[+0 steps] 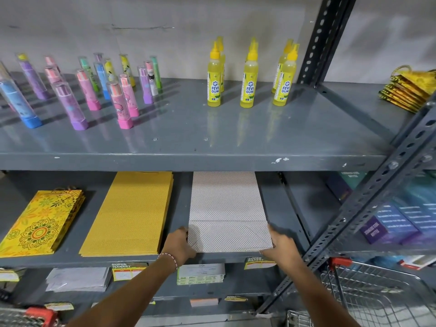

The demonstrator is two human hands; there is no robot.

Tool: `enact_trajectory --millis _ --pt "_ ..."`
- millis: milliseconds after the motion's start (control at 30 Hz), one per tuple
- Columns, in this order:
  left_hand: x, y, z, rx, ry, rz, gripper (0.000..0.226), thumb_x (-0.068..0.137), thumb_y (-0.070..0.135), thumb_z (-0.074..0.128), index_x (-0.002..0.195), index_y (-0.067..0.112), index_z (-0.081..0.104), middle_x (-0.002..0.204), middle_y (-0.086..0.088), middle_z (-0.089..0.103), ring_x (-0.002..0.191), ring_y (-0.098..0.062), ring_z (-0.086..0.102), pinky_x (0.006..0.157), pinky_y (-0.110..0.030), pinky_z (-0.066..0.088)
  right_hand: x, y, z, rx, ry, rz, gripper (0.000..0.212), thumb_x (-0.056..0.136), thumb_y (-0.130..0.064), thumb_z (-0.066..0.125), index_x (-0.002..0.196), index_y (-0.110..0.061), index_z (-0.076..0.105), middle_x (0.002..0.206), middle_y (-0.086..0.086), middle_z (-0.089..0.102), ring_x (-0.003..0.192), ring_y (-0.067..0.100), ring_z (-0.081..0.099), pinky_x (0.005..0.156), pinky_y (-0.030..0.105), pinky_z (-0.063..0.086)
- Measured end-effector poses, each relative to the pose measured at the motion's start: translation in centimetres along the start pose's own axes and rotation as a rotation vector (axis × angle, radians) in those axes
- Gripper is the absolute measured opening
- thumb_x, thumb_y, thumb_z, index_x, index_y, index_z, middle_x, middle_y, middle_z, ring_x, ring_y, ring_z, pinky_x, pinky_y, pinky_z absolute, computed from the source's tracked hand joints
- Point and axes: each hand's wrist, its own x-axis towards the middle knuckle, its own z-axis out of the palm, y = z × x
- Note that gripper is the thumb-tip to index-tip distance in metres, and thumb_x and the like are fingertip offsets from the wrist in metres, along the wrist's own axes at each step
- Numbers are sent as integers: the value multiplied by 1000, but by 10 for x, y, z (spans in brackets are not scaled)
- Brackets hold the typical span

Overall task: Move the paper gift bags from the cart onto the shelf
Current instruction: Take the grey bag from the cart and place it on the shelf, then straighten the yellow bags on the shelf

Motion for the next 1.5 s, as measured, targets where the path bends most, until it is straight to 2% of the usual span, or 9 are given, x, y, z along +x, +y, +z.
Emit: enact_trajectory --millis 400,533,600,700,900,1000,1133,1233,1500 --pt "-5 4 3 63 7 -26 62 68 11 78 124 9 53 118 -7 66 108 -23 63 89 -28 55 -4 4 -3 77 -24 49 64 75 -23 76 133 -28 49 107 -1 71 93 13 67 84 30 57" --pt "-15 -4 -19 11 76 -51 98 67 10 81 149 11 26 123 -4 64 108 -17 64 86 -23 55 -20 -22 -14 186 35 47 90 78 -5 69 150 -20 18 105 2 68 81 13 64 59 13 51" --pt "-24 -19 -48 -109 148 -47 109 64 8 84 152 18 20 123 -3 61 111 -17 61 87 -25 52 -27 -51 -9 236 122 -110 87 81 -9 71 150 -19 19 140 -2 48 116 16 55 93 16 44" --pt "-37 -66 -107 -69 276 -96 123 55 13 91 152 19 16 142 -12 51 123 -32 56 94 -38 50 -27 -100 28 391 5 -269 79 79 -13 74 146 -14 32 145 -8 37 136 9 34 112 22 26" --pt "-49 -139 -169 -21 118 -309 138 52 13 92 152 7 -1 147 -21 41 132 -34 43 106 -41 39 -21 -178 130 438 -213 -216 86 73 -13 80 144 -2 32 150 11 39 127 11 42 104 20 33" --pt "-41 -164 -180 -110 40 -276 123 55 -2 88 151 6 12 150 -14 38 133 -30 43 106 -37 39 -13 -207 164 302 -205 -211 95 71 -22 82 147 -7 27 141 8 50 123 17 52 98 22 42" --pt "-27 -187 -188 -51 2 -132 64 59 2 83 116 17 60 109 -6 67 90 -18 60 77 -23 47 -11 -226 186 222 -147 -247 81 71 -12 79 142 -16 40 117 -1 68 97 7 61 76 13 45" --pt "-14 -199 -192 -6 -42 -90 41 64 7 80 93 25 57 91 3 63 87 -18 59 72 -22 48 -11 -233 196 222 -98 -202 77 72 -8 76 139 -22 42 109 -4 70 91 8 64 73 13 48" --pt "4 -208 -195 195 -80 -46 76 49 29 89 118 12 61 112 -4 70 102 -21 65 85 -28 53 -4 -236 202 12 -26 -190 73 70 -14 77 136 -14 43 105 4 73 86 15 67 73 22 52"
